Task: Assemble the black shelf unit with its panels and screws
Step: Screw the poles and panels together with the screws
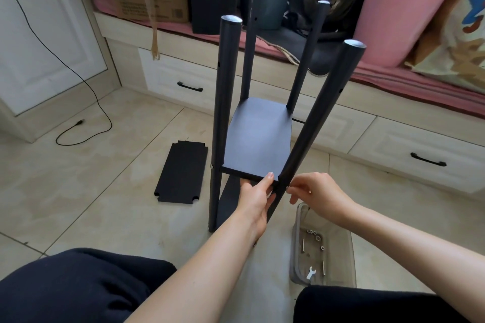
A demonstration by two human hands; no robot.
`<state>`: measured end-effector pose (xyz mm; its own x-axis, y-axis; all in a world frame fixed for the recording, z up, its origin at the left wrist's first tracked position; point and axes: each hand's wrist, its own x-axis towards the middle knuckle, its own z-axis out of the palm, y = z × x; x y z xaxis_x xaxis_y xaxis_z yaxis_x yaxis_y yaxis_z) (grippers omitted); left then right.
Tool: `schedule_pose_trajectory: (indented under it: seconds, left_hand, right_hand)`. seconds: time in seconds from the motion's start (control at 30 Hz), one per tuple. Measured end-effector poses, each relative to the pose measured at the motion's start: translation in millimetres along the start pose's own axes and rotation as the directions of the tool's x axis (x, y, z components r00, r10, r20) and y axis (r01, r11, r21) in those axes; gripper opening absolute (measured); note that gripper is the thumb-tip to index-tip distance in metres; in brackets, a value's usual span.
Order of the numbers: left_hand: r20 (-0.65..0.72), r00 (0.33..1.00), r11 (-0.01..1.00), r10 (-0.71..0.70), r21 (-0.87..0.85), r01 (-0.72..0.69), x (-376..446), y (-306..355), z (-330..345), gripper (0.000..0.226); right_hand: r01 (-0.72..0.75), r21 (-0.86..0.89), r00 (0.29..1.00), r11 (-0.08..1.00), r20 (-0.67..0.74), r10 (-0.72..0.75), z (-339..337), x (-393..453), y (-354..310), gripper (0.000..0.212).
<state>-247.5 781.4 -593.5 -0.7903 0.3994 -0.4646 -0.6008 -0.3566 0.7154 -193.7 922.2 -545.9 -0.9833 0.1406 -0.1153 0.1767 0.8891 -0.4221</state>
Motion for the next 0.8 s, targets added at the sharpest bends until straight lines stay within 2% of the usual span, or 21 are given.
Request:
schedule_pose_trajectory:
  seconds: [0.2,0.4,0.47,0.57,0.7,0.8]
  left_hand:
    - [-0.019,1.000,1.000,-0.003,0.017,0.003,-2,-1,3,0.045]
    - [-0.011,1.000,0.998,0.003,0.057,-0.003,-4,-1,3,0.044]
    - [-0.010,1.000,0.996,0.018,0.083,-0.017,-4,-2,3,0.044]
    - [-0.016,1.000,0.996,0.023,0.090,-0.021,-5,-3,2,0.043]
    - [-0.030,1.000,0.996,0.007,0.085,-0.005,-7,-5,0,0.043]
    - [-0.033,0.999,0.997,0.021,0.074,-0.018,-9,-3,-3,0.041]
  right_hand:
    - [0.019,0.000,1.000,1.000,-0.008,-0.019,-4,0,2,0.017]
    - [0.028,-0.150,0.998,0.988,-0.054,-0.037,-12,-2,1,0.013]
    - [0.009,-0.144,0.997,0.989,-0.074,-0.020,-13,-3,0,0.014]
    - [-0.010,-0.122,0.999,0.993,-0.049,0.004,-11,-6,-4,0.016]
    - [0.024,-0.231,0.999,0.973,-0.028,-0.032,-11,-6,-10,0.015]
    - [-0.036,-0.110,0.999,0.993,-0.019,0.034,-8,-5,-8,0.017]
